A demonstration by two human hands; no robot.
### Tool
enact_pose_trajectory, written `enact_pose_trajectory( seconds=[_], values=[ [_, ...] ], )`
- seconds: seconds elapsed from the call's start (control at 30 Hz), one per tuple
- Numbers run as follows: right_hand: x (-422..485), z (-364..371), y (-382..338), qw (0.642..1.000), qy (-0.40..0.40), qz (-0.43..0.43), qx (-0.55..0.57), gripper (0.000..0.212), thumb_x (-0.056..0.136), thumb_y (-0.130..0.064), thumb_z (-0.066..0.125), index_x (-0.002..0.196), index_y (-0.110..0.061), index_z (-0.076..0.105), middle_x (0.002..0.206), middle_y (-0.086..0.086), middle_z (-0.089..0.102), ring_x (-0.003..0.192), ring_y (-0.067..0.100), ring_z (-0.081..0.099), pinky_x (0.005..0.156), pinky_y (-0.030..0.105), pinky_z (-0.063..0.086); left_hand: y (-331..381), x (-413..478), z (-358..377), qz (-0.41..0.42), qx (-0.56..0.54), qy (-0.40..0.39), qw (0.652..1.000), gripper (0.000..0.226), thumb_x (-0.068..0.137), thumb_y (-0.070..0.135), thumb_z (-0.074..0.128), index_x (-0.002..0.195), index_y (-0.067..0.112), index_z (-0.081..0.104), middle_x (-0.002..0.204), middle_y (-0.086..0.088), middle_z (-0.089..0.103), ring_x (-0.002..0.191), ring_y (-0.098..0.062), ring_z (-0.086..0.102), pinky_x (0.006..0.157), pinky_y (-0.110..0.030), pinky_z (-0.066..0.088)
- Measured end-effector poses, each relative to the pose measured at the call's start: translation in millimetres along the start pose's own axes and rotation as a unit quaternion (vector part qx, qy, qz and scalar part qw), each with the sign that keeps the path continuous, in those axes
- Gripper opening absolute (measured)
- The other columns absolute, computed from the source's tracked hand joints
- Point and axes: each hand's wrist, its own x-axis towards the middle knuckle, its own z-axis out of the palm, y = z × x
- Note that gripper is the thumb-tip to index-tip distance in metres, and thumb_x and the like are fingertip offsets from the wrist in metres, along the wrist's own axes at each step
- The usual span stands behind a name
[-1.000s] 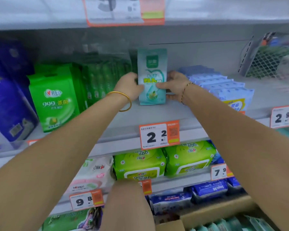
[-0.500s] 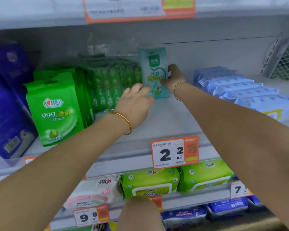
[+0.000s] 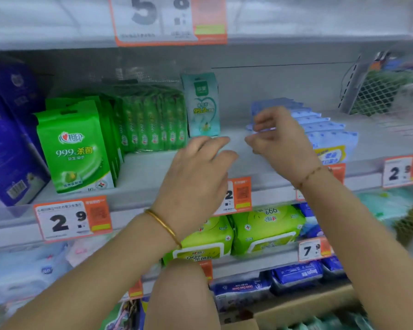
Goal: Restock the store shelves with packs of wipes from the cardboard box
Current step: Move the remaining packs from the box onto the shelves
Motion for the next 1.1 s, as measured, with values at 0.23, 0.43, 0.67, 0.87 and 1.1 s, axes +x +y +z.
enact_pose_trajectory(
  seconds=[0.23,0.43,0.67,0.87,1.1],
  values=[
    [-157.9,-81.5,88.6,0.986,-0.046,0.158,-0.035,0.021,0.084,0.0,0.063,0.087,-0.02,0.059,0.085,0.002,0.064,0.072,0.017,0.061,0.06,0.027,0.054,114.2,-50.2,69.2,0.085,-0.112,-0.081,0.987,0.031,0.073,0.021,0.045,0.092,0.017,0.069,0.112,-0.002,0.067,0.1,-0.025,0.056,0.079,-0.037,0.048],
    [-237.0,-79.6,248.1,0.859,-0.184,0.373,-0.299,0.029,0.089,-0.011,0.054,0.116,-0.003,0.054,0.119,0.017,0.06,0.111,0.028,0.057,0.088,0.031,0.042,185.8,-76.7,191.3,0.148,-0.081,-0.28,0.945,0.033,0.066,0.023,0.037,0.074,0.018,0.069,0.088,-0.001,0.07,0.085,-0.024,0.059,0.057,-0.034,0.056],
    [-281.0,-98.2,335.6,0.744,-0.174,0.463,-0.449,0.047,0.085,-0.006,0.054,0.129,-0.008,0.039,0.133,0.016,0.042,0.127,0.035,0.038,0.097,0.044,0.04,210.9,-84.8,236.3,0.21,-0.111,-0.392,0.889,0.029,0.075,0.015,0.045,0.089,0.014,0.071,0.1,-0.006,0.069,0.091,-0.032,0.063,0.069,-0.041,0.056],
    [-282.2,-115.7,397.3,0.698,-0.193,0.439,-0.532,0.044,0.091,-0.011,0.048,0.135,-0.013,0.039,0.145,0.022,0.028,0.129,0.042,0.033,0.098,0.049,0.039,217.1,-85.0,252.3,0.164,-0.145,-0.454,0.863,0.036,0.094,0.02,0.042,0.129,0.021,0.052,0.142,0.004,0.042,0.129,-0.022,0.036,0.105,-0.036,0.037],
    [-285.8,-118.5,425.3,0.653,-0.228,0.428,-0.581,0.041,0.099,-0.01,0.026,0.137,-0.009,0.04,0.147,0.024,0.025,0.126,0.047,0.035,0.096,0.057,0.038,210.4,-85.5,257.2,0.126,-0.167,-0.48,0.852,0.037,0.095,0.023,0.042,0.132,0.024,0.048,0.147,0.007,0.036,0.135,-0.016,0.027,0.109,-0.028,0.027]
  ],
)
